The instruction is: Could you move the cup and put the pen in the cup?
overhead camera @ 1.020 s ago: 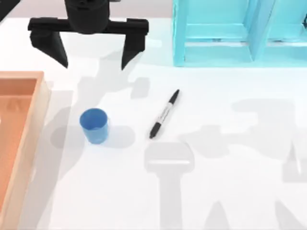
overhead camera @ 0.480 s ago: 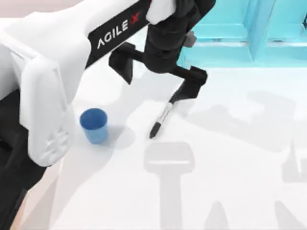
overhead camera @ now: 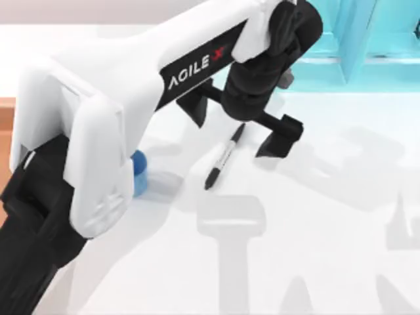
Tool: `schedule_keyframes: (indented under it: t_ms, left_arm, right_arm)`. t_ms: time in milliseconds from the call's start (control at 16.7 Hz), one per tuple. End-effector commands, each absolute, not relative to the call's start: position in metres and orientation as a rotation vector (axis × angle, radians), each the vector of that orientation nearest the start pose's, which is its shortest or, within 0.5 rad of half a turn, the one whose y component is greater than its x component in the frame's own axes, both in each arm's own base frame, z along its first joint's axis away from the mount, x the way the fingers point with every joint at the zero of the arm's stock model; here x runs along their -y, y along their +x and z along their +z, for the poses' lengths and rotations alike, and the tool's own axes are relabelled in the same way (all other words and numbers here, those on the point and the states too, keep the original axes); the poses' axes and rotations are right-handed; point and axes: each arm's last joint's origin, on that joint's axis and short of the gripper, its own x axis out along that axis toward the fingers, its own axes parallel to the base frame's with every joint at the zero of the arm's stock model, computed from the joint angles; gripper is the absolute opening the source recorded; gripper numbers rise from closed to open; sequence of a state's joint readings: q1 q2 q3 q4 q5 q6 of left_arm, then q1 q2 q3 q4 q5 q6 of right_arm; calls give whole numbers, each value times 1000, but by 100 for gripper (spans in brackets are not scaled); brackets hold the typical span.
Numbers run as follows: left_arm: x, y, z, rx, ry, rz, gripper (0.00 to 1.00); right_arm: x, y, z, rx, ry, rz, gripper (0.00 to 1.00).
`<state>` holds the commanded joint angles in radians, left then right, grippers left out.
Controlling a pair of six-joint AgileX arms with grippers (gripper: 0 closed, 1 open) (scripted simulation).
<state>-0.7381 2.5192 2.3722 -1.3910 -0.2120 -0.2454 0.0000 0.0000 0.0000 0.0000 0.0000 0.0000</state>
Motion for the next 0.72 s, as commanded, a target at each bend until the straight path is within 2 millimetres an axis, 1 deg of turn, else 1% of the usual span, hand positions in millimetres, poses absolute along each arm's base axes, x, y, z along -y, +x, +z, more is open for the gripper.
schedule_keyframes:
  t_ms: [120,240,600,720]
  left_arm:
    - [323,376,176,-1400,504,-228,100]
    - [323,379,163,-1397,507,-230,100]
    - [315,390,102,-1396,507,-230,100]
    - [312,391,87,-1396,507,-231,100]
  right_arm:
    - [1,106,160,0,0,0,100]
    - [1,106,160,0,0,0,100]
    - [1,106,160,0,0,0,100]
    - [1,106,160,0,0,0,100]
